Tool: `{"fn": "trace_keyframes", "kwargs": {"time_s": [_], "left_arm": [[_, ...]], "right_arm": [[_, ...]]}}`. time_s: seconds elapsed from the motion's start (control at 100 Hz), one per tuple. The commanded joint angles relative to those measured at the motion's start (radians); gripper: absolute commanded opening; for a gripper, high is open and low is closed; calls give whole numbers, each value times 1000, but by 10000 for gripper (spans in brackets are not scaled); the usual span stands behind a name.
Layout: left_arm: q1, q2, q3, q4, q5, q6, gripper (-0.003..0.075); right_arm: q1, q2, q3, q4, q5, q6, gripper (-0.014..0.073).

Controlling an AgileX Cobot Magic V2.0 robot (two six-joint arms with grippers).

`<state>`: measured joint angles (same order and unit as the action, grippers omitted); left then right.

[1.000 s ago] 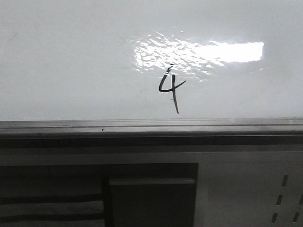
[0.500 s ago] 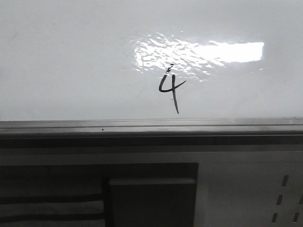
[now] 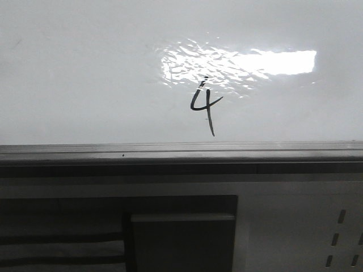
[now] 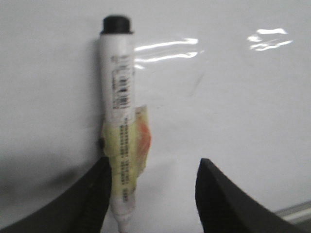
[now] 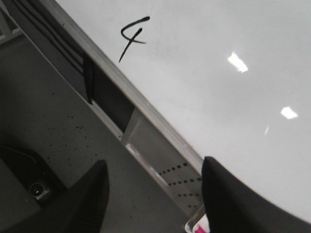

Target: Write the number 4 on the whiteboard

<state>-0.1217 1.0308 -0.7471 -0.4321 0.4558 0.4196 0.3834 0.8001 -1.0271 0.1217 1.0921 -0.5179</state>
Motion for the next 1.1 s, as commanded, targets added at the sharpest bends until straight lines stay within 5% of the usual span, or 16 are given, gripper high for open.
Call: {"fn": "trace_keyframes", "kwargs": {"time_s": [0.0, 0.28, 0.5, 0.6, 0.82, 1.09], "left_arm": [[3, -83, -81, 15, 95, -9, 365], [3, -380, -98, 181, 241, -74, 365], [3, -567, 85, 204, 75, -202, 357], [3, -604, 167, 204, -18, -204, 285], [3, -608, 241, 202, -134, -204, -23], [3, -608, 241, 182, -127, -205, -20]], "right_arm": [[-7, -6, -27, -18, 6, 65, 374], [-7, -67, 45, -122, -49, 449, 269], [-7, -223, 264, -149, -421, 518, 225], [-7, -273, 331, -149, -542, 518, 157], [-7, -281, 375, -159, -553, 518, -71], [-14, -281, 375, -164, -479, 518, -71]]}}
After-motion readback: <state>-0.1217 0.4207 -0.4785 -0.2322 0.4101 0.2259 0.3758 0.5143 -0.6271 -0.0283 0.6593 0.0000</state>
